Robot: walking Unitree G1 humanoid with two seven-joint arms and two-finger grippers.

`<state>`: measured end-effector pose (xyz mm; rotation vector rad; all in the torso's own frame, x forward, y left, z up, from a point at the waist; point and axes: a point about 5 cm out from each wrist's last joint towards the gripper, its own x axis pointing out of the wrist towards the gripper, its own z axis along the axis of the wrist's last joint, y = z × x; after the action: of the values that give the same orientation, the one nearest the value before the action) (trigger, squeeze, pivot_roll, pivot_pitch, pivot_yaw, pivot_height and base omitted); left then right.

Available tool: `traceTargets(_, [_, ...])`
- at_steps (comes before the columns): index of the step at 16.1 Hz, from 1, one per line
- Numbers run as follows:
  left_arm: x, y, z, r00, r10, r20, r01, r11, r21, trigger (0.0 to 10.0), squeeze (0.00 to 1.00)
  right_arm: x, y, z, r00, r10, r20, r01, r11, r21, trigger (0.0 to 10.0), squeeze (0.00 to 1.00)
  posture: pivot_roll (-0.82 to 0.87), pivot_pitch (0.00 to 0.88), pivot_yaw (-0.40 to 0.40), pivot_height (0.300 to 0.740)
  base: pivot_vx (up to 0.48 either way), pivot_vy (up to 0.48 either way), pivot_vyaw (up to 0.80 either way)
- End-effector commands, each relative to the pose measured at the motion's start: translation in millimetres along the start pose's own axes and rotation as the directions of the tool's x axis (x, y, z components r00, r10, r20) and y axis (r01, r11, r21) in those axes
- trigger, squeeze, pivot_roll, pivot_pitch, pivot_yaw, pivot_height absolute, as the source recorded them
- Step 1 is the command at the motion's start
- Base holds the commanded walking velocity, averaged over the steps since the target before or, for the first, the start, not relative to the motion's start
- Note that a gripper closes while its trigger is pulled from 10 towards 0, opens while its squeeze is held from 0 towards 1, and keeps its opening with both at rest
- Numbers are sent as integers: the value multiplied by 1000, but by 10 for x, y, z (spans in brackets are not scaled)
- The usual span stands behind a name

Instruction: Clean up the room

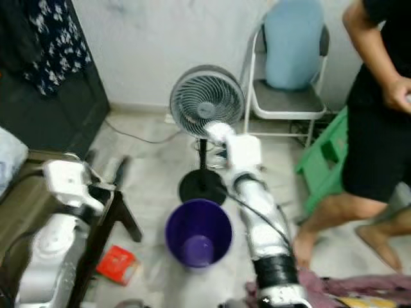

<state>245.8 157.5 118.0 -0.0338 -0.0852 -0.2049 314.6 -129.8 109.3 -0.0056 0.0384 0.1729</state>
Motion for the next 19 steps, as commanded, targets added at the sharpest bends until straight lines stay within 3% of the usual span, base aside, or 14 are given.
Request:
traceTargets(1, [-39, 91, -19, 999, 34, -21, -33, 999, 30, 10000, 0, 26, 95, 22, 1000, 24, 12, -25, 1000, 17, 10000, 0, 70, 30, -2, 740, 0, 0, 0])
traceTargets(4, [-66, 119, -21, 998, 52, -25, -50, 998, 46, 10000, 0, 52, 128, 10, 1000, 22, 6, -22, 1000, -22, 10000, 0, 90, 34, -1, 740, 0, 0, 533])
traceTargets(8, [-168, 158, -19, 999, 10, -53, -5, 995, 95, 10000, 0, 61, 93, -57, 996, -78, -39, 78, 997, 21, 10000, 0, 116, 52, 14, 740, 0, 0, 200])
traceTargets(11, [-277, 133, 55, 992, -106, -63, 113, 986, 126, 10000, 0, 38, -25, -239, 948, -262, -179, 268, 963, 12, 10000, 0, 160, 79, 37, 740, 0, 0, 0])
traceTargets(13, [-325, 152, 94, 987, -146, -73, 156, 975, 159, 10000, 0, 16, -86, -314, 916, -328, -230, 337, 942, -1, 10000, 0, 173, 93, 53, 740, 0, 0, 0])
traceTargets(16, [-374, 257, 138, 992, -97, -77, 109, 978, 180, 10000, 0, -10, -183, -340, 897, -377, -229, 381, 924, -31, 10000, 0, 190, 118, 77, 740, 0, 0, 0])
traceTargets(19, [-537, 283, 167, 992, -75, -106, 94, 977, 189, 10000, 0, 27, -278, -385, 886, -395, -243, 398, 916, -39, 10000, 0, 235, 151, 103, 740, 0, 0, 0])
